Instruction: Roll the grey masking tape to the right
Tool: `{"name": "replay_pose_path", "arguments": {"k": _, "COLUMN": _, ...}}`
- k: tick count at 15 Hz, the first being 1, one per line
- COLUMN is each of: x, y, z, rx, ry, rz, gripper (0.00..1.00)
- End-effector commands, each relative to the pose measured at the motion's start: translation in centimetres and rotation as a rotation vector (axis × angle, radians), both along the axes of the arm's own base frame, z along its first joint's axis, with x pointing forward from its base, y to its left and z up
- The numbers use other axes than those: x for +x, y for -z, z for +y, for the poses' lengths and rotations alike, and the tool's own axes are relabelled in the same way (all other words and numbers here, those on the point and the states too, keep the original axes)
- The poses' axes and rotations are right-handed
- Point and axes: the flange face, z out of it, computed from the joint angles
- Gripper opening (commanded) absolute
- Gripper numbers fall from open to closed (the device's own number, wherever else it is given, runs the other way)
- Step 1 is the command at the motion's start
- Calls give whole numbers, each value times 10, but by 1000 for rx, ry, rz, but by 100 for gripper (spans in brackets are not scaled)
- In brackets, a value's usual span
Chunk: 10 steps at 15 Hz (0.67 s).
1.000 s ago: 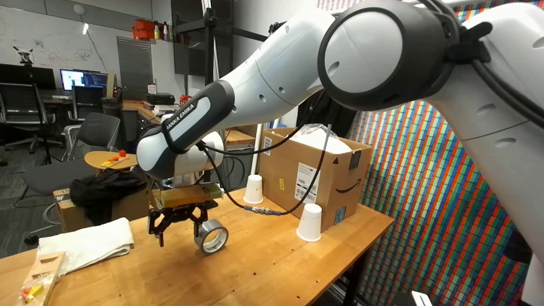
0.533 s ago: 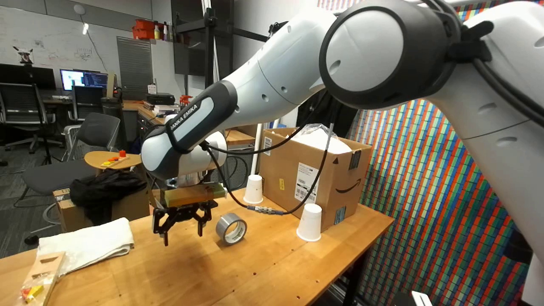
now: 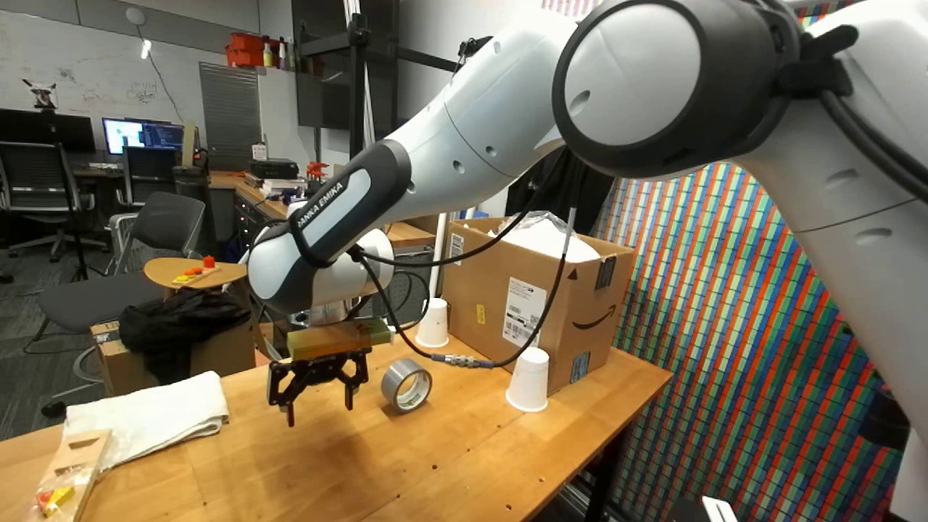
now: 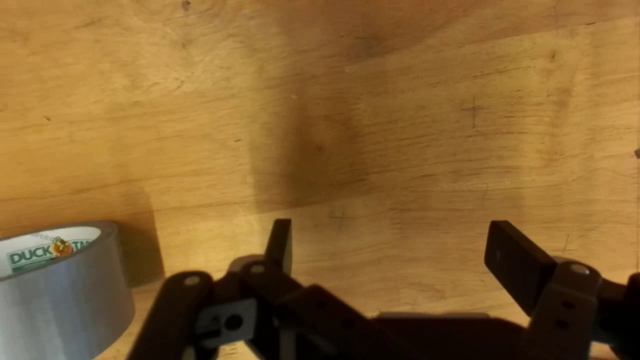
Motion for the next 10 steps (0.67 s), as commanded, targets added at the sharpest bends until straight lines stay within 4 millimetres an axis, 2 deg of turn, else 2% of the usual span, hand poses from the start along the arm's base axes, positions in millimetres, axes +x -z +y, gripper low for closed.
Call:
{"name": "replay_pose_path", "arguments": {"k": 1, "x": -5, "y": -15, "z": -9, "rx": 6, "ry": 21, "rz": -35, "gripper": 100}}
{"name": "replay_pose_path", "arguments": {"k": 5, "x": -1, "y": -17, "z": -20, "rx": 9, "ry": 31, "rz": -48, "gripper": 100}}
{"name": "replay_pose_path", "arguments": {"k": 10, "x": 2, "y": -18, "z": -45, "rx": 7, "ry": 61, "rz": -55, "gripper": 100}}
